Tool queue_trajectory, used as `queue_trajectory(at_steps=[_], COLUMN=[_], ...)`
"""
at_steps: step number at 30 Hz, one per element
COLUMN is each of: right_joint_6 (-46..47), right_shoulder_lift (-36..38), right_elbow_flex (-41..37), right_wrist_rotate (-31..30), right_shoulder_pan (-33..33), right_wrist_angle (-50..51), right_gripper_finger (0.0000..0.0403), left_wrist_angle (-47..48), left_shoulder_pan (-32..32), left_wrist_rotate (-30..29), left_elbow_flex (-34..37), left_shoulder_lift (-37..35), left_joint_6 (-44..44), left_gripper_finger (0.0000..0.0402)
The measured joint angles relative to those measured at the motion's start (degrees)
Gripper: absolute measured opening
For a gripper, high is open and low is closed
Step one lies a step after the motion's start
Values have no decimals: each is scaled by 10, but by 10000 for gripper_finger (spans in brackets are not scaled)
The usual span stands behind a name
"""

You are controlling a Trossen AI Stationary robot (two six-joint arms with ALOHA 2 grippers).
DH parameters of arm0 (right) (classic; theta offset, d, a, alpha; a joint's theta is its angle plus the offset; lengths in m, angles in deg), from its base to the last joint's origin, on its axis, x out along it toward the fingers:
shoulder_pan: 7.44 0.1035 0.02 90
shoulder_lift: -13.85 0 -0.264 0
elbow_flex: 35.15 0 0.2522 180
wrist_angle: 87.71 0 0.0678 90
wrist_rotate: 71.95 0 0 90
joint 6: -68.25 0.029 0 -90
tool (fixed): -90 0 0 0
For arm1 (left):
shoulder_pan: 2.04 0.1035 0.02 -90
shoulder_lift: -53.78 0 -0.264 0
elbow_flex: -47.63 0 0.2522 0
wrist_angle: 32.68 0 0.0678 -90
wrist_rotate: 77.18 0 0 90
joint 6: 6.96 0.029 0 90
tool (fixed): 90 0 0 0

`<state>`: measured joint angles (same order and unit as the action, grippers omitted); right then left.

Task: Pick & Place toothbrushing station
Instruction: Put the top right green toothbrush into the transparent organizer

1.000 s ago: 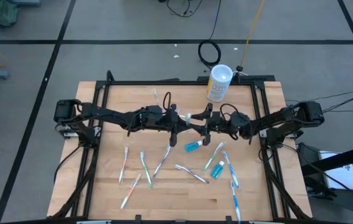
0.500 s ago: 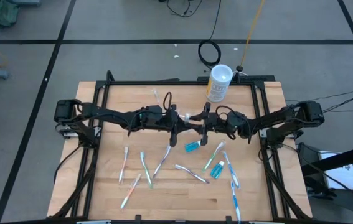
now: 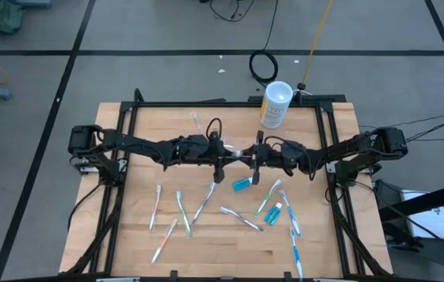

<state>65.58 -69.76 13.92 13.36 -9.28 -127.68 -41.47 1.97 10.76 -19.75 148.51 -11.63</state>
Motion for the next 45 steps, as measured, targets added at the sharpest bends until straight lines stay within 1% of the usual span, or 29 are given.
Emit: queue_trajectory(at_steps=[6,10,14,16,19,22,25,27,30,34,37,42,45], right_joint_6=[-52,-88,-101,-90,-63,-16,4,5,10,42,64,72,72], right_shoulder_lift=[0,0,0,0,0,-2,-24,-40,-82,-129,-154,-177,-181], right_elbow_flex=[0,0,0,0,0,0,0,-1,0,-1,0,0,0], right_wrist_rotate=[0,-23,-28,-28,-21,19,33,33,33,33,33,30,-1], right_shoulder_pan=[0,-8,-29,-45,-70,-93,-107,-113,-120,-129,-132,-132,-132], right_wrist_angle=[0,1,-24,-31,-25,-23,-20,-19,-43,-76,-72,-79,-77], right_gripper_finger=[15,17,17,17,17,17,17,17,17,17,18,26,44], left_wrist_angle=[40,63,63,72,82,82,82,75,60,60,60,60,62], left_shoulder_pan=[0,0,2,2,2,2,2,3,7,10,11,13,13], left_wrist_rotate=[-23,-92,-148,-161,-164,-162,-161,-161,-160,-160,-159,-158,-158], left_elbow_flex=[0,0,0,0,1,1,1,1,1,1,1,1,1], left_shoulder_lift=[0,0,0,0,-3,-4,-4,-4,-4,-4,-4,-4,-4], left_joint_6=[-19,-30,-47,-48,-49,-52,-75,-79,-81,-82,-81,-79,-71], left_gripper_finger=[138,174,192,197,197,198,198,198,198,198,198,198,198])
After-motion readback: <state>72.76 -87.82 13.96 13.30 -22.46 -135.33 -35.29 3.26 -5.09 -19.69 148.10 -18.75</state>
